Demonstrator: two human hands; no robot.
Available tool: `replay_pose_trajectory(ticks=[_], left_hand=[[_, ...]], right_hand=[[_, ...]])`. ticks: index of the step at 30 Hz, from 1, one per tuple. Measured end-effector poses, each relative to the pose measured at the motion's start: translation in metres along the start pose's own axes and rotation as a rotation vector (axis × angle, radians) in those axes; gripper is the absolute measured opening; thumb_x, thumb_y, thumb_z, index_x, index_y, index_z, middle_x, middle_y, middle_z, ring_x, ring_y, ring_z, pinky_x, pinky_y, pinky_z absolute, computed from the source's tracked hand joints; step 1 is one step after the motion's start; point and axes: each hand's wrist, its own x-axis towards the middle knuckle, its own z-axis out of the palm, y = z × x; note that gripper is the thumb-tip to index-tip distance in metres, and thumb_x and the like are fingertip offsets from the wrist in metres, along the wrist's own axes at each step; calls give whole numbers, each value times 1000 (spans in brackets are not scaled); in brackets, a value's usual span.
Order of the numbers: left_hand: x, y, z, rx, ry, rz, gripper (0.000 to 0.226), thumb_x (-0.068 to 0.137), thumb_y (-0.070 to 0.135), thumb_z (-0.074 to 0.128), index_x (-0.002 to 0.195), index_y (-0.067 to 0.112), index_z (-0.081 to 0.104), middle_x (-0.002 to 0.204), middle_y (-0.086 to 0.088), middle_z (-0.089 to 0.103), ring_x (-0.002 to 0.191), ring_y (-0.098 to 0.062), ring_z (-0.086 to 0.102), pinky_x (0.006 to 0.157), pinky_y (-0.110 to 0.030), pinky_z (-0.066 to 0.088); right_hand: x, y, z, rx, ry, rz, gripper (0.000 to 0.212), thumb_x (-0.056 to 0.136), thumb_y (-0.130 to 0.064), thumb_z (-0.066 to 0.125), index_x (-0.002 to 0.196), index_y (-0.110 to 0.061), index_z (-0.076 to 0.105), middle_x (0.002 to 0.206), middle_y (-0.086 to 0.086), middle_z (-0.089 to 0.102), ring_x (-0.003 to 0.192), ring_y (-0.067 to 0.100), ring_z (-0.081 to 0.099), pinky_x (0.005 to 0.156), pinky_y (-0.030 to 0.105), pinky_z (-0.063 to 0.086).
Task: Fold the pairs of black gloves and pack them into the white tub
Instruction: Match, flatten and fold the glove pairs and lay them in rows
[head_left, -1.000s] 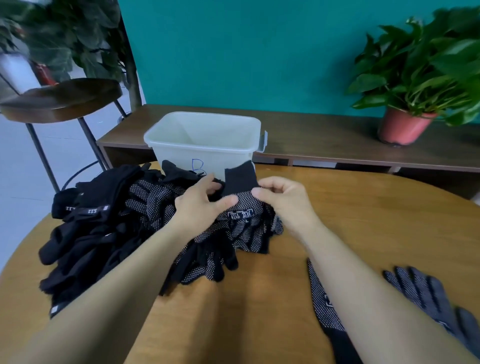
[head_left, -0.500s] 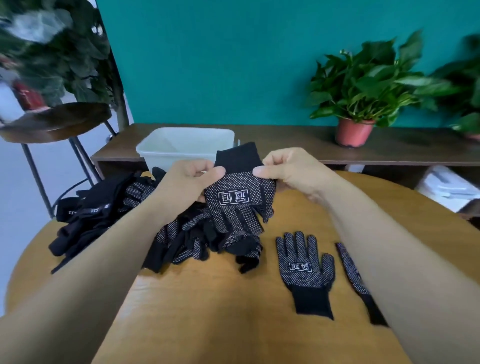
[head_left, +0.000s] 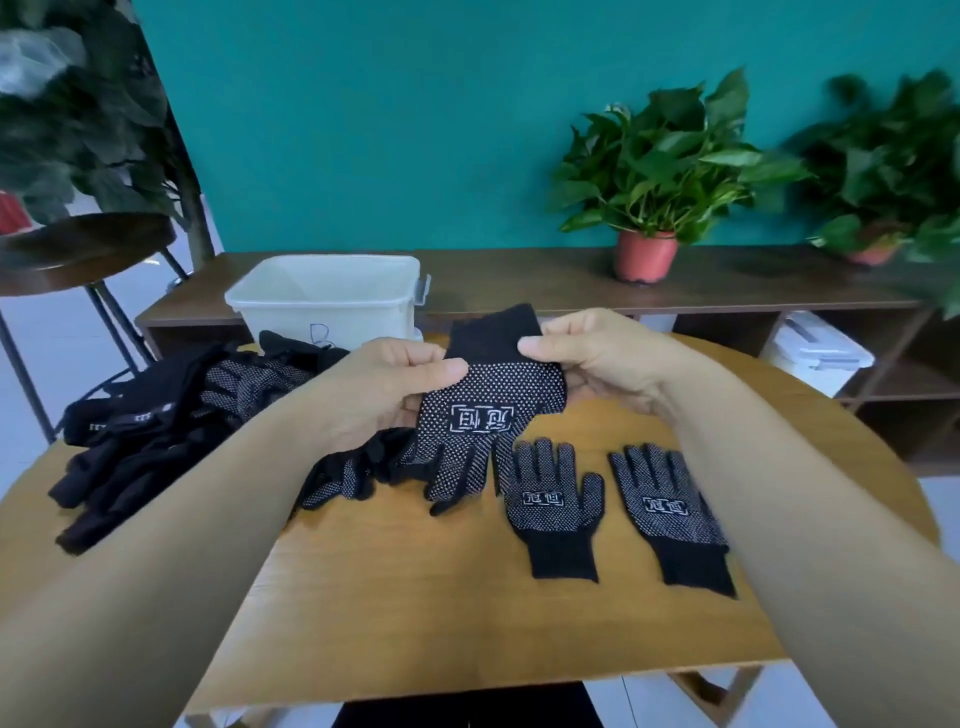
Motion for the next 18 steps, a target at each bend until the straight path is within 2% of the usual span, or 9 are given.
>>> replay_pose_trajectory(ticks=[3, 5, 8, 11, 15, 18], left_hand=[[8, -1, 16, 38, -30, -23, 41, 87, 34, 62, 109, 0, 69, 104, -8, 76, 90, -20, 70, 82, -30, 57], [14, -2, 29, 51, -39, -43, 30, 96, 32, 57, 108, 9, 71, 104, -7, 76, 90, -19, 73, 82, -31, 56], [27, -6, 47, 39, -2, -66, 30, 101, 35, 51, 104, 14, 72, 101, -6, 77, 88, -18, 73, 82, -33, 55], [38, -11, 63, 26, 8, -87, 31, 98, 39, 54, 101, 14, 73, 102, -5, 76, 85, -18, 70, 88, -35, 55], [54, -20, 79, 76, -23, -24, 23, 97, 25, 61, 85, 6, 68, 89, -5, 74, 77, -17, 64, 82, -35, 55], [71, -30, 81, 62, 28, -14, 28, 99, 19, 58, 98, -9, 64, 105, -16, 73, 91, -26, 66, 92, -41, 54]], right_hand=[[-11, 9, -13, -26, 20, 26, 14, 95, -19, 61, 84, -15, 67, 79, 0, 74, 68, 11, 69, 70, 27, 52], [-17, 15, -22, -21, 41, 42, 18, 96, -20, 59, 80, -16, 65, 73, -3, 73, 62, 7, 67, 65, 24, 50], [-22, 25, -39, -7, 73, 79, 19, 96, -21, 60, 78, -17, 65, 72, -4, 73, 59, 5, 66, 61, 22, 49], [-25, 36, -55, 10, 82, 112, 17, 96, -23, 60, 82, -17, 68, 82, 1, 75, 68, 10, 69, 69, 26, 50], [-22, 56, -67, 46, 91, 136, 17, 96, -19, 60, 82, -10, 64, 86, 5, 75, 76, 16, 69, 78, 33, 54], [-14, 71, -74, 79, 104, 155, 14, 97, -17, 59, 86, -9, 61, 94, 10, 75, 84, 20, 71, 78, 33, 57]])
